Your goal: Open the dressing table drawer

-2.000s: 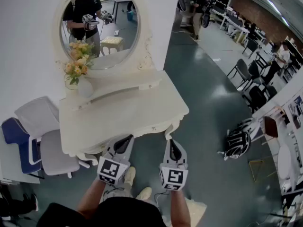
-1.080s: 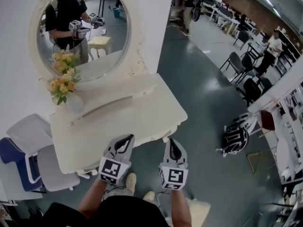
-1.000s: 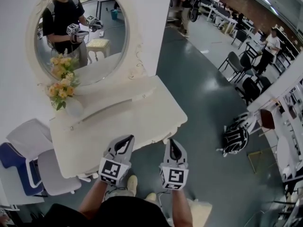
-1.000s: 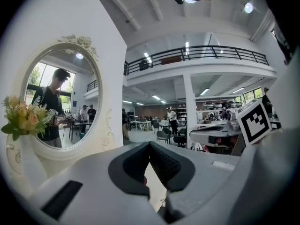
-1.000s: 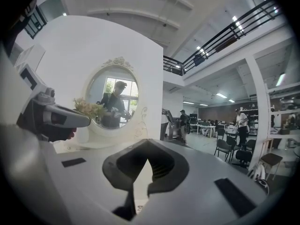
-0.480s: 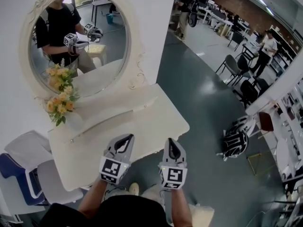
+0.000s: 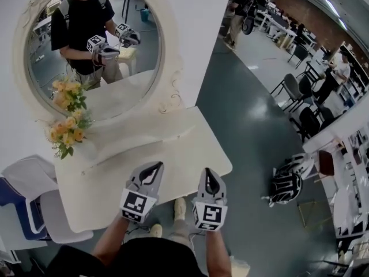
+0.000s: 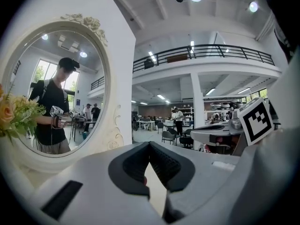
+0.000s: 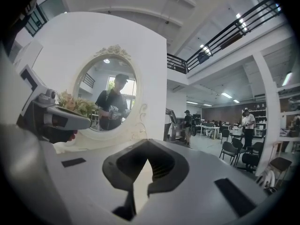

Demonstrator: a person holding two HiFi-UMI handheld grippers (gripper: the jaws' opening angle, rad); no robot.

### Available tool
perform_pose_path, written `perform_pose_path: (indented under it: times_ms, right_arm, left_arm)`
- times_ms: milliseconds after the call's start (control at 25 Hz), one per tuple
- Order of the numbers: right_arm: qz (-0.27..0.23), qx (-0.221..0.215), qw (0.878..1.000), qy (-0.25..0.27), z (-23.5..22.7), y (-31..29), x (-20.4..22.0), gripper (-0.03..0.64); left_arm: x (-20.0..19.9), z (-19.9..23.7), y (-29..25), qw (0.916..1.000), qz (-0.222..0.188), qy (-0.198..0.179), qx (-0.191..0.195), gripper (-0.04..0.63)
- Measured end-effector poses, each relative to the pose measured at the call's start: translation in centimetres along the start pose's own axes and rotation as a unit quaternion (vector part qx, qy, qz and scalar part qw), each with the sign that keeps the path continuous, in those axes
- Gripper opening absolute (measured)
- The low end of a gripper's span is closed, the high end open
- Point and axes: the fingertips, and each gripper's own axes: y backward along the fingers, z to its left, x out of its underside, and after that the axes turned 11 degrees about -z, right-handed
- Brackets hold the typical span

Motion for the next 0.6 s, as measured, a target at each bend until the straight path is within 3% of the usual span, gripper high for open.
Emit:
perform_pose_path:
  times_ms: [600]
  right_arm:
    - [0.066,-0.108,0.992,-0.002,-1.9,-10.4,5.7,-0.002]
  left_arm:
    - [4.6,3.7,-7.6,0.9941,0.047,0.039,-0.089,-0.002]
